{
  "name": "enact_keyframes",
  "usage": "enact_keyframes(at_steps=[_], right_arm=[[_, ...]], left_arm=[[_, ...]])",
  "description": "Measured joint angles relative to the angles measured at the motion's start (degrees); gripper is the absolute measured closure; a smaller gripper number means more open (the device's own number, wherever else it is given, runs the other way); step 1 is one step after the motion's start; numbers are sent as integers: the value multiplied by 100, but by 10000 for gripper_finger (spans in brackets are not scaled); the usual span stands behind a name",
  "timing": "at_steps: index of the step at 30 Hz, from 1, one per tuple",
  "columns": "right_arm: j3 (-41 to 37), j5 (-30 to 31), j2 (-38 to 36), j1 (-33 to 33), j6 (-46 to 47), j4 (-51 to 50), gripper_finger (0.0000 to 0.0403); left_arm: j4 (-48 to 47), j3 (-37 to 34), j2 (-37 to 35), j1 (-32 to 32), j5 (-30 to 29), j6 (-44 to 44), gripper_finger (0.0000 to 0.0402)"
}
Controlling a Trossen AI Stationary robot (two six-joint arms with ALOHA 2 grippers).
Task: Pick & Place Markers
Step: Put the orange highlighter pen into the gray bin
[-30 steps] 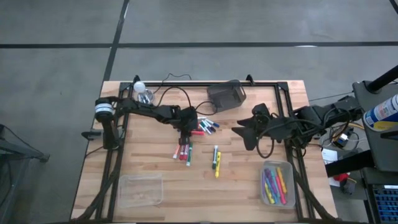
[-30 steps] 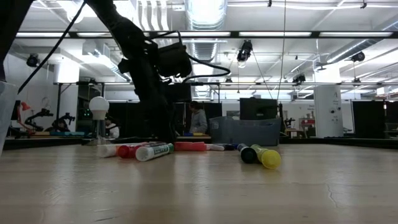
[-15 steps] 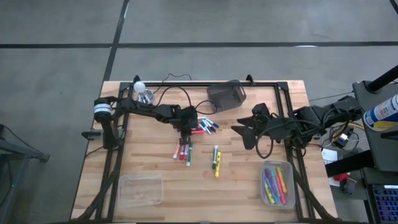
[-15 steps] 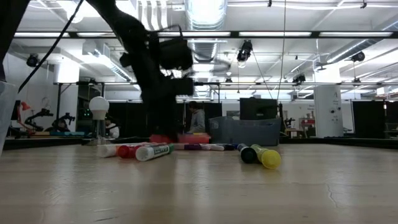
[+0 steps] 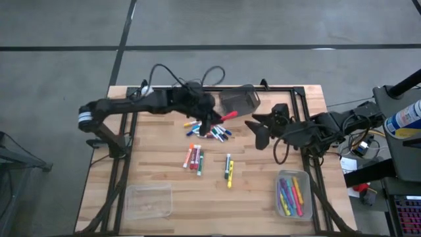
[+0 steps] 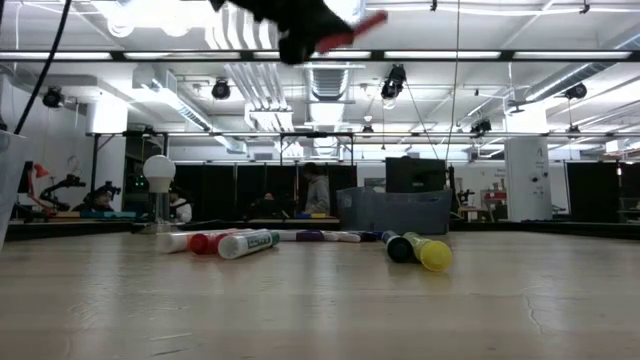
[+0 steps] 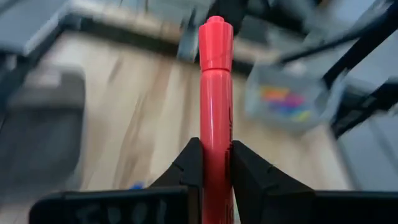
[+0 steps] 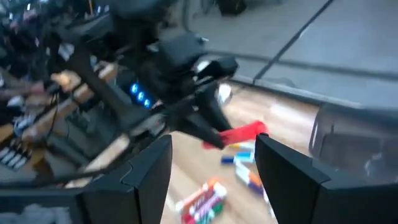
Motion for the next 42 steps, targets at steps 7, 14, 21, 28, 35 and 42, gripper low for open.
enact_keyframes(at_steps=[7, 14, 21, 28, 35, 42], right_arm=[[-79, 474, 11, -301, 241, 1017, 183], [-101, 334, 11, -831, 699, 1497, 183], [-124, -518, 113, -1228, 504, 1987, 183], [-127, -1009, 407, -1488, 544, 2284, 187], [-129, -1276, 450, -1499, 512, 2304, 289], [-125, -1409, 437, -1497, 395, 2312, 351]], left_arm=[[143, 990, 117, 0, 190, -1466, 355], [369, 1315, 204, 0, 220, -2077, 355], [829, 1309, 274, 0, 450, -2846, 355], [895, 1304, 348, -13, 577, -3080, 355], [927, 1310, 300, -13, 731, -3024, 342], [852, 1309, 303, -17, 874, -3042, 333]])
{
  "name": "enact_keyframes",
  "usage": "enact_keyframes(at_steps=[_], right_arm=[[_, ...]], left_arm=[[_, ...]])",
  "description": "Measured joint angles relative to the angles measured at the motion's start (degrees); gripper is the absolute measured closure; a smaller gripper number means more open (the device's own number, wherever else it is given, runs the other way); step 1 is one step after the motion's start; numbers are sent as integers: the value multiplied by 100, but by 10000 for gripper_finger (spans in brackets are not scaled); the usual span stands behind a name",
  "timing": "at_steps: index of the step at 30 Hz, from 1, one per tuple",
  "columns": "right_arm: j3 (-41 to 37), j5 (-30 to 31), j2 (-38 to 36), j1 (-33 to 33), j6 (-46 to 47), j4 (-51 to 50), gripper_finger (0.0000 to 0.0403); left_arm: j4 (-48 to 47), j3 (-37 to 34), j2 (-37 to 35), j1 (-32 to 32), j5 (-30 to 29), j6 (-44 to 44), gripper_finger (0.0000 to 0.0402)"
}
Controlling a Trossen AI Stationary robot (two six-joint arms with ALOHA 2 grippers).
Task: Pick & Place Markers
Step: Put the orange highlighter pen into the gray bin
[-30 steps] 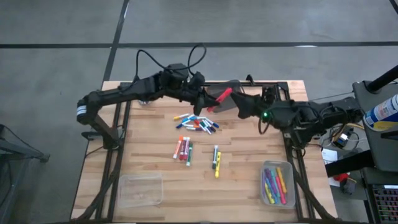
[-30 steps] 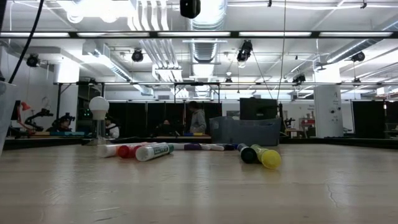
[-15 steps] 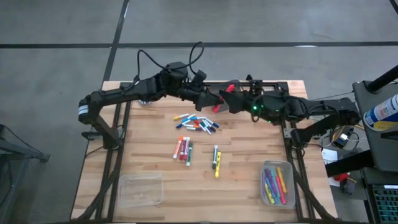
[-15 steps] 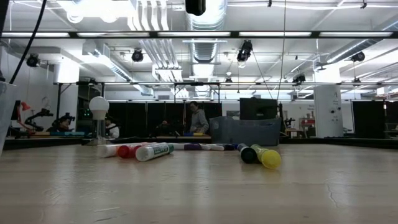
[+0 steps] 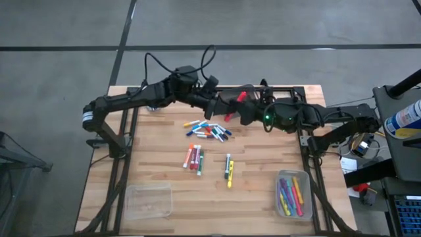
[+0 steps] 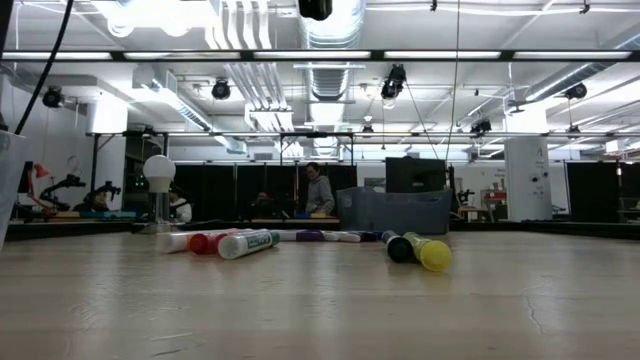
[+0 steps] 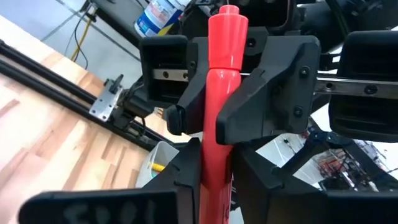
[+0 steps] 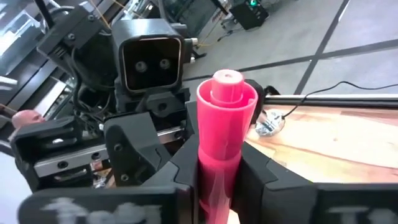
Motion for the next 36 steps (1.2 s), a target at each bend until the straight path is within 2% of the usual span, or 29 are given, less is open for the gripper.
enact_keyframes(at_steps=[5, 11, 18, 21, 28, 36], right_arm=[[0, 17, 0, -2, -46, -96, 351], [4, 27, -81, -9, 12, -281, 351], [4, -238, -286, -2, 698, -1478, 351], [4, -507, -334, 2, 1083, -2182, 351], [7, -1566, -389, 40, 2023, -3865, 351], [7, -2446, -387, 337, 2742, -4806, 351]], left_arm=[[-243, 0, 0, 2, 2, 66, 310], [-492, -7, -4, 4, 108, 126, 252], [-1233, -7, -9, 2, 74, 466, 209], [-1378, -7, -9, 4, 46, 527, 207], [-1574, -7, -11, 4, 17, 637, 207], [-1600, -7, -13, 4, 3, 746, 207]])
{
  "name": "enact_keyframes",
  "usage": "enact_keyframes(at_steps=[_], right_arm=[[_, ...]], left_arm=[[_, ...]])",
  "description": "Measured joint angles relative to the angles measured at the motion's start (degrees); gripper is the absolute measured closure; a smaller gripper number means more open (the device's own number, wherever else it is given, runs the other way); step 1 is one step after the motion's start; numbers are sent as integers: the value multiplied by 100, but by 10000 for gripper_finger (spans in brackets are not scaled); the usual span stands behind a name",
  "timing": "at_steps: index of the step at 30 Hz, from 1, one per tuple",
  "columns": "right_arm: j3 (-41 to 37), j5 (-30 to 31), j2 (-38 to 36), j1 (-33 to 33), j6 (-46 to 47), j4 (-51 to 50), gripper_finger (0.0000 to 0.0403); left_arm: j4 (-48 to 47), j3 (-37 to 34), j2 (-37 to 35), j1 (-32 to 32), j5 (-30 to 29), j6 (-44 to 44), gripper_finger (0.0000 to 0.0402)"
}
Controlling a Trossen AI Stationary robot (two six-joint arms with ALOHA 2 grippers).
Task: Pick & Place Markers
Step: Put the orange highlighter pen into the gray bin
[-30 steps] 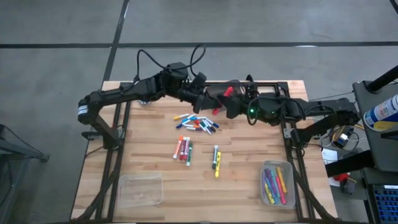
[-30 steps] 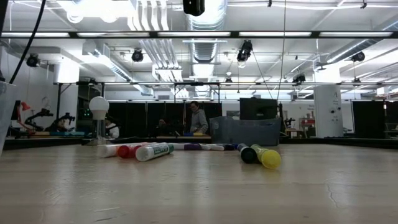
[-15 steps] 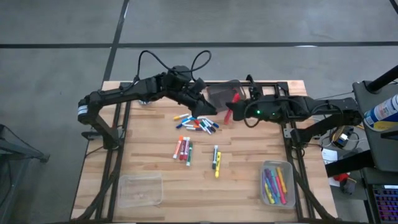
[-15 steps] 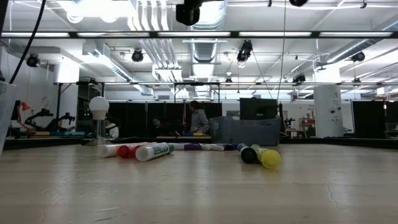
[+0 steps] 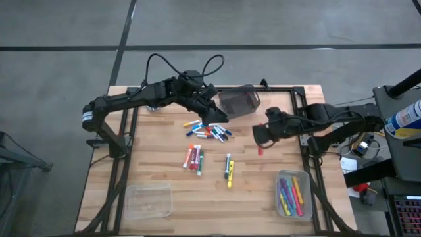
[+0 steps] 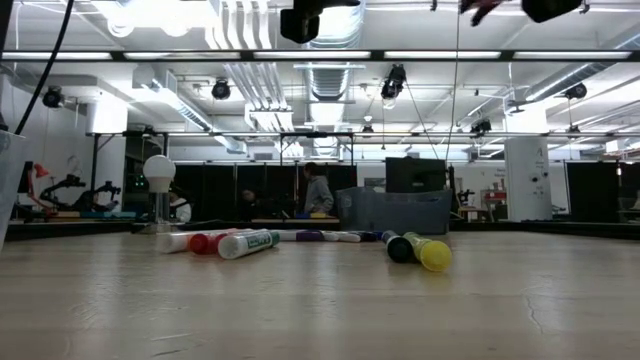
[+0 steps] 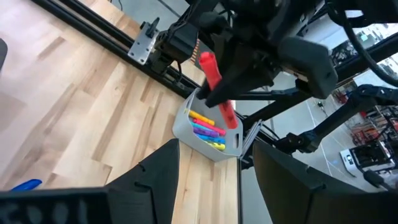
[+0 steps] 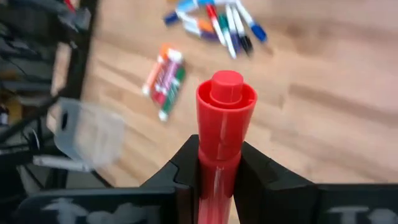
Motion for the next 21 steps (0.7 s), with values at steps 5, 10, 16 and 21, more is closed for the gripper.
enact_keyframes(at_steps=[5, 10, 16, 21], right_arm=[[-32, -559, 2, 374, 576, -394, 351], [-88, -868, 0, 942, 1293, -621, 351], [-385, -1127, 7, 1789, 2366, -684, 351], [-688, -1204, 13, 2572, 3426, -666, 351]], left_arm=[[0, 0, 0, 0, -1, 40, 207], [2, 0, 0, 0, -1, 78, 207], [0, 0, 0, 0, -1, 82, 207], [1, 0, 0, 0, -1, 84, 207]])
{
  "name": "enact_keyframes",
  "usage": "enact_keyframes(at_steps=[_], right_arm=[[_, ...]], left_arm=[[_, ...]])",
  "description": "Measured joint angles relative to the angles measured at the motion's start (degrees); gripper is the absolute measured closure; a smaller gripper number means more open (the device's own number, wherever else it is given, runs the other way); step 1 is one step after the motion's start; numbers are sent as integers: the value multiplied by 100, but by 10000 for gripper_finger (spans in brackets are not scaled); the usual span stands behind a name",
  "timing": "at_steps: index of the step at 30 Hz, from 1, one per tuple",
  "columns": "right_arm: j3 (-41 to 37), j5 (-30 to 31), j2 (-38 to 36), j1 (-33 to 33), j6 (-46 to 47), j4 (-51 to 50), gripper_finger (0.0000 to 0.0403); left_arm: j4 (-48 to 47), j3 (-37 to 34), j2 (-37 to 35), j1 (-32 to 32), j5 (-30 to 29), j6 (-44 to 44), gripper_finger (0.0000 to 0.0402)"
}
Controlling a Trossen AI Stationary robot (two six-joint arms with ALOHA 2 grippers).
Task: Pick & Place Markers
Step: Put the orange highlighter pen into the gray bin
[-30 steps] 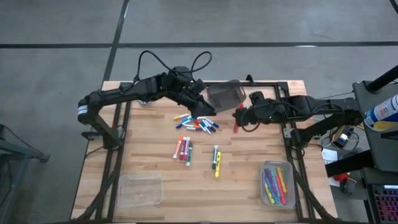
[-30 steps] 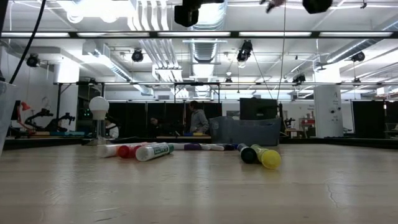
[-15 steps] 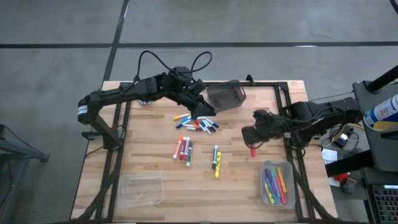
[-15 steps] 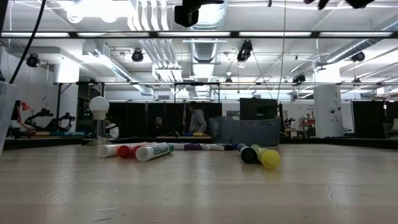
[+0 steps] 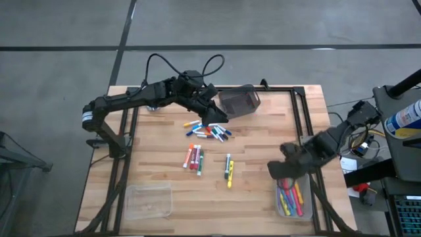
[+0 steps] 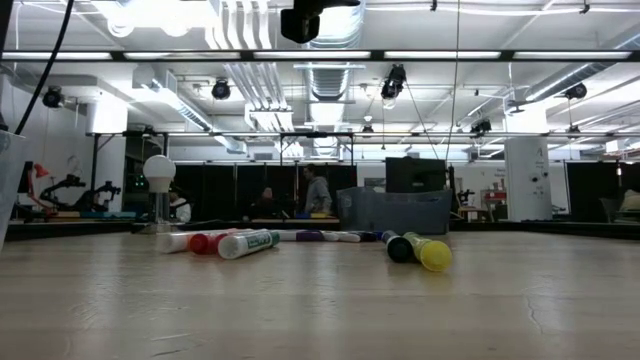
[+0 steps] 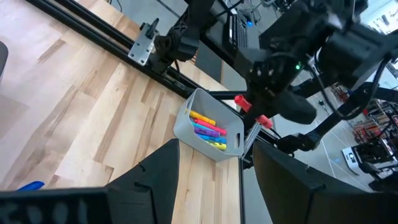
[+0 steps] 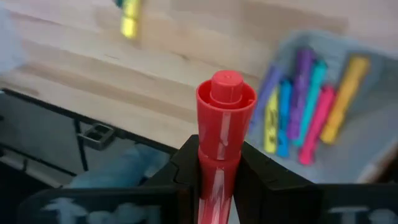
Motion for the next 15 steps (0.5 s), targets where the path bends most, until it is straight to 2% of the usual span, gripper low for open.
enact_keyframes(at_steps=[7, 15], right_arm=[[-571, -22, 7, 717, 1000, 286, 351], [-1664, -328, 6, 945, 1125, 1025, 351]], left_arm=[[0, 0, 0, 0, 0, 2, 207], [1, 0, 0, 0, 0, 4, 207]])
